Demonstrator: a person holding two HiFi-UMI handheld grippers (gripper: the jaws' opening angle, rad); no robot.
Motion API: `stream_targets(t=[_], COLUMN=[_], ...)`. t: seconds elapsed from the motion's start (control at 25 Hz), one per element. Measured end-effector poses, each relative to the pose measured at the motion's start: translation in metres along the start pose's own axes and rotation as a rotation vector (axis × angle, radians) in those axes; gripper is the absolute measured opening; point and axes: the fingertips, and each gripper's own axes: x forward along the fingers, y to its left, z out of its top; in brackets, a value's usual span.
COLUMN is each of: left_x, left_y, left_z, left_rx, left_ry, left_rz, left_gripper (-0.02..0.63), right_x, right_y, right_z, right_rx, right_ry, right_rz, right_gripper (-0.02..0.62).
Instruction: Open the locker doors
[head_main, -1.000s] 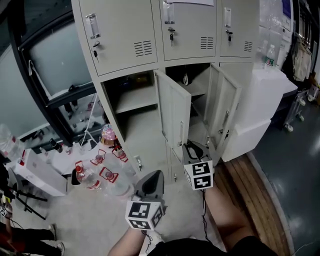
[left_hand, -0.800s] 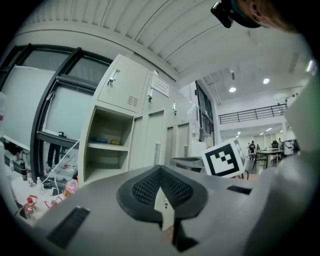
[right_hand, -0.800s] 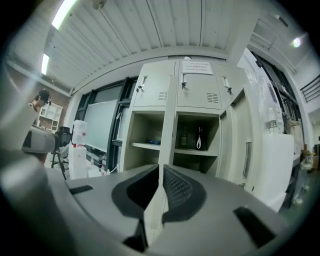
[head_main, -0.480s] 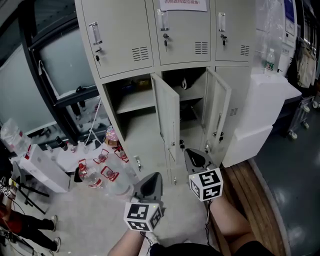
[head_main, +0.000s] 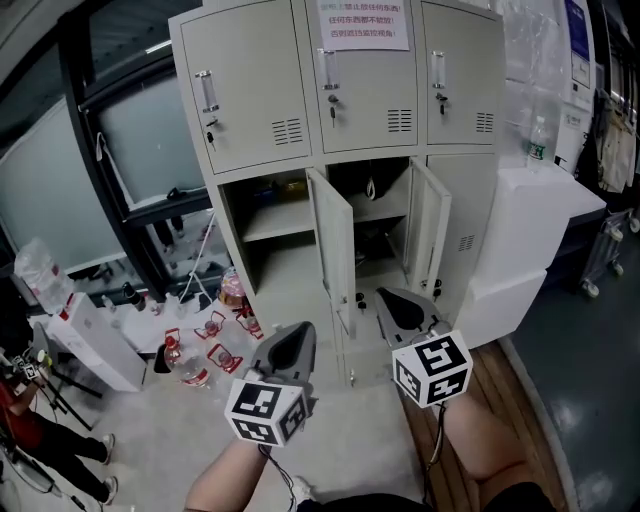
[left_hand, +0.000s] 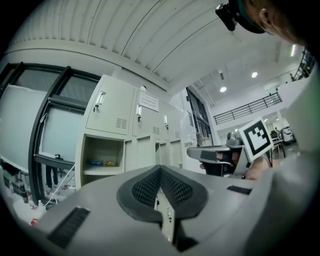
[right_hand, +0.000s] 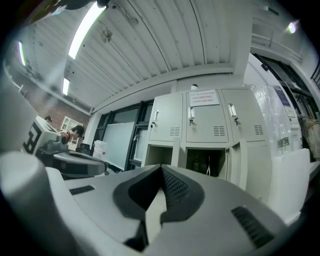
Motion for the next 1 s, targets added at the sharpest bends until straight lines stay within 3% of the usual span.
stream_targets(t=[0.44, 0.72, 1.0], left_x=[-0.015, -0.018, -0.018], left_y=[0.035, 0.086, 0.147], left_z=[0.112, 0.171, 0.210], left_rx=[0.067, 0.061, 0.040], left_ry=[-0.070, -0.089, -0.137], left_rz=[-0.002, 0.039, 0.107], left_gripper=[0.001, 0.002, 0.001], right_x=[0.029, 0.074, 0.124], right_y=[0.034, 0.062, 0.087], right_z=[0.116, 0.189, 0.237], right_rx=[-0.073, -0.074, -0.025], right_ry=[-0.070, -0.132, -0.187], right_rz=[0.169, 0.241, 0.269], right_gripper=[0.002, 0.002, 0.002])
